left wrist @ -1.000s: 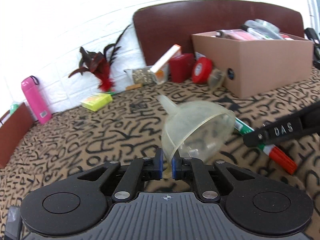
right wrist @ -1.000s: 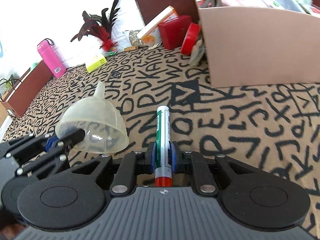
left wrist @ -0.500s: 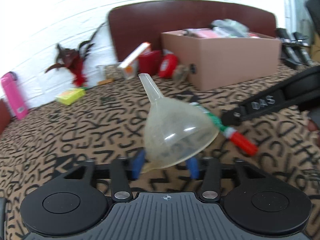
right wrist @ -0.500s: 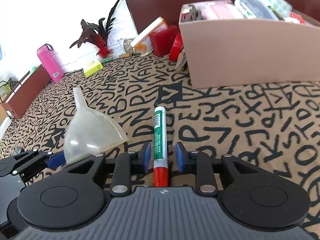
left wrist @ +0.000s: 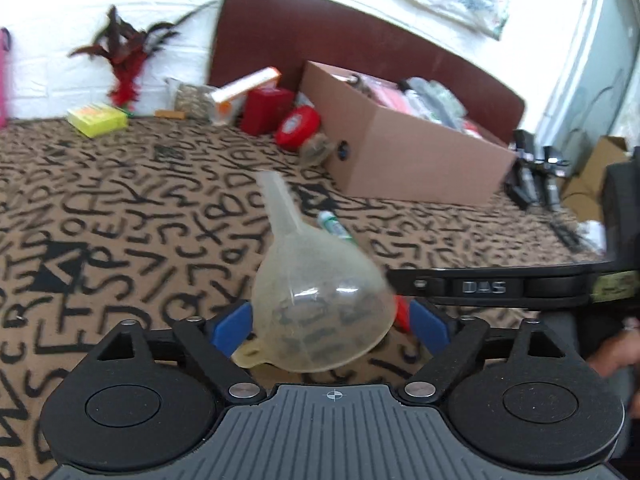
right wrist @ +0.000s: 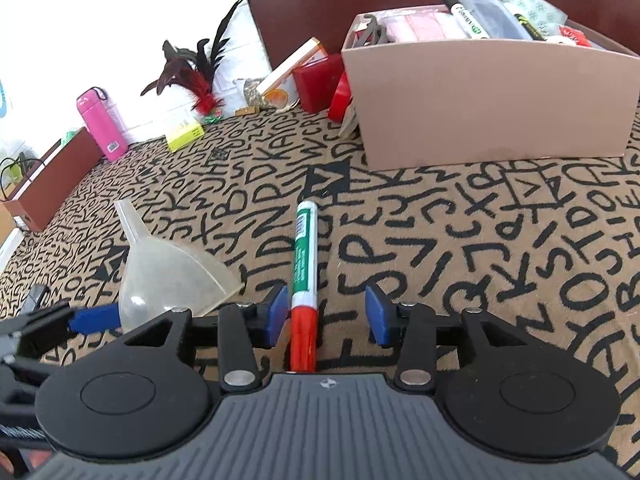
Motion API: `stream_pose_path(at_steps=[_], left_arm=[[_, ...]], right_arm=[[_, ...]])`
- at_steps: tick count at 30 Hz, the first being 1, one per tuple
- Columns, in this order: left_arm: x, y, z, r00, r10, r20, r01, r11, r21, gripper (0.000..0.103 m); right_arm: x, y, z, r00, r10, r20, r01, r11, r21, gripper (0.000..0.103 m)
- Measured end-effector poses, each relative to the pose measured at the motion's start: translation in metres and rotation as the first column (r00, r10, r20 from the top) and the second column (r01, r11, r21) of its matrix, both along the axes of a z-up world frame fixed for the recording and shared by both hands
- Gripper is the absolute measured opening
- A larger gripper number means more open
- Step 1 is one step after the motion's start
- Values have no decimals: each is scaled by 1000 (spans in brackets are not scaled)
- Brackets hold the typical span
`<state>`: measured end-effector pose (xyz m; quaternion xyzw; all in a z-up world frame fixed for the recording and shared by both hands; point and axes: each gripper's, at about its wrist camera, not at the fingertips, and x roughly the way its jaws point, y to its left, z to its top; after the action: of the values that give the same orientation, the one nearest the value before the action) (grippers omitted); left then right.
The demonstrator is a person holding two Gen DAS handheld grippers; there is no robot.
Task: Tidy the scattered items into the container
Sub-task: 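Lift the funnel and green marker and carry both toward the box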
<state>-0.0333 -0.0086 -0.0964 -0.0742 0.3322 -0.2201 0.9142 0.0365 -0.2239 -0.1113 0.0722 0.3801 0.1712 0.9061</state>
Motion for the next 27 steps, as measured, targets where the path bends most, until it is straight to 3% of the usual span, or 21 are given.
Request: stream_pose_path(at_steps=[5, 10, 12, 14, 19, 27], left_arm=[[-3, -3, -2, 998, -59, -20, 59, 998, -29, 95], [3, -15, -8, 999, -35, 12, 34, 997, 65, 95], [10, -18, -14, 1000, -30, -5, 30, 997, 76, 94], [16, -19, -22, 999, -8, -32, 11, 995, 96, 85], [17, -17, -23, 1000, -19, -20, 21, 993, 116, 83], [30, 6, -24, 995, 96, -32, -91, 988, 121, 84]], right_arm=[[0, -3, -3, 1000, -5, -11, 5, 1000, 0, 50], [-2, -7, -3, 1000, -1, -11, 1, 1000, -5, 52], [-2, -8, -3, 1000, 3, -13, -3, 1000, -6, 54], [-3, -9, -5, 1000, 3, -18, -3, 1000, -11, 54], [-2, -9, -6, 1000, 7, -23, -7, 1000, -10, 56], [0, 0, -7, 999, 42, -18, -42, 999, -25, 57]])
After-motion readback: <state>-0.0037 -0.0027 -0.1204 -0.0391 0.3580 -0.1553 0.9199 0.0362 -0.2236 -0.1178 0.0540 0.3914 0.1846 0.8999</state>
